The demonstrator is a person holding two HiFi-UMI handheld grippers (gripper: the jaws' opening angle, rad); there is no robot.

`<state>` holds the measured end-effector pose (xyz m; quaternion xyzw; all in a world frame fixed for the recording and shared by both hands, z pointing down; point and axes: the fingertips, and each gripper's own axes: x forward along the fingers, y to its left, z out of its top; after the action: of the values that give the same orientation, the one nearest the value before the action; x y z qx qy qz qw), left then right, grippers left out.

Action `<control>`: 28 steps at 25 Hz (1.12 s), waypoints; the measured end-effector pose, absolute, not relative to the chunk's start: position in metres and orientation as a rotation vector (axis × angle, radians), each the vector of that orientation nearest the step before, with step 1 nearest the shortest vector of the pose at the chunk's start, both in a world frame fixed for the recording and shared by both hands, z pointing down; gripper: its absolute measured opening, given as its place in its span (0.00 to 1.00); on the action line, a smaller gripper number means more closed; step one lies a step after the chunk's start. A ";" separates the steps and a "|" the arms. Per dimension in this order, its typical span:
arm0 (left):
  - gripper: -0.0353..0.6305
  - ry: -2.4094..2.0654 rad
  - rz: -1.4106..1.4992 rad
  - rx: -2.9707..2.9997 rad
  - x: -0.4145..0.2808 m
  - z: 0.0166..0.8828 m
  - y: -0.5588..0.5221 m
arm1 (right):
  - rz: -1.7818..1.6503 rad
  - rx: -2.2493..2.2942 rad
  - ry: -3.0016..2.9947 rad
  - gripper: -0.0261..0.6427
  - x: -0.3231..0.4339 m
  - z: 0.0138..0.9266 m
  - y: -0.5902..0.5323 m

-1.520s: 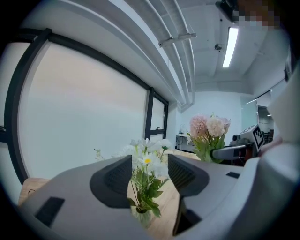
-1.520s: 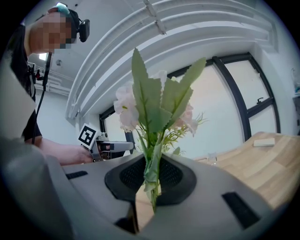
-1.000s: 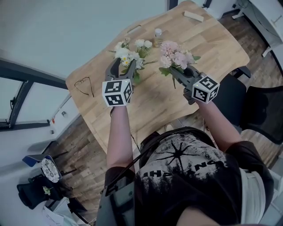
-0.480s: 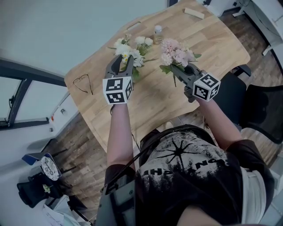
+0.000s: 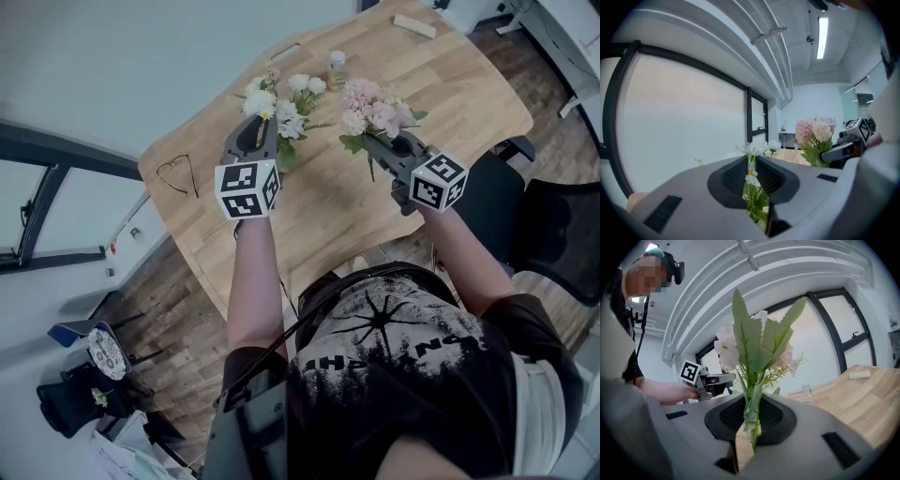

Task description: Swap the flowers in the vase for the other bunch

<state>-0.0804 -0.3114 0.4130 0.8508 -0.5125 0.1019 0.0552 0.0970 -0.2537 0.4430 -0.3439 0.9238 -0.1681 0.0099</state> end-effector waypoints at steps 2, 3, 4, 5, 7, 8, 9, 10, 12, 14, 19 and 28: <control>0.14 -1.551 0.277 2.579 -0.081 0.411 -0.312 | -0.524 -1.073 2.884 0.11 0.097 0.443 -0.254; 0.14 -1.550 0.263 2.578 -0.082 0.409 -0.312 | -0.524 -1.072 2.884 0.11 0.097 0.442 -0.255; 0.14 -1.550 0.250 2.579 -0.082 0.408 -0.312 | -0.524 -1.072 2.884 0.11 0.096 0.442 -0.255; 0.14 -1.552 0.240 2.580 -0.083 0.406 -0.312 | -0.524 -1.071 2.884 0.11 0.096 0.442 -0.255; 0.14 -1.556 0.222 2.581 -0.084 0.401 -0.313 | -0.523 -1.069 2.884 0.11 0.095 0.441 -0.255; 0.14 -1.559 0.214 2.582 -0.085 0.399 -0.313 | -0.522 -1.068 2.884 0.11 0.095 0.441 -0.255; 0.14 -1.563 0.205 2.582 -0.086 0.397 -0.312 | -0.521 -1.067 2.883 0.11 0.095 0.440 -0.255; 0.14 -1.567 0.196 2.583 -0.086 0.395 -0.311 | -0.519 -1.066 2.882 0.11 0.095 0.440 -0.254; 0.13 -1.574 0.178 2.587 -0.087 0.389 -0.310 | -0.511 -1.062 2.881 0.11 0.096 0.439 -0.253; 0.13 -1.582 0.162 2.593 -0.088 0.383 -0.309 | -0.503 -1.057 2.879 0.11 0.096 0.437 -0.252; 0.13 -1.604 0.134 2.607 -0.091 0.365 -0.305 | -0.488 -1.044 2.875 0.11 0.094 0.430 -0.250; 0.13 -1.658 0.108 2.634 -0.098 0.334 -0.301 | -0.469 -1.019 2.865 0.11 0.092 0.421 -0.247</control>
<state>-0.0983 -0.3012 0.3336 0.8456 -0.5325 0.0347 0.0137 0.0917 -0.2465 0.4206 -0.3310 0.9307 -0.1525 0.0326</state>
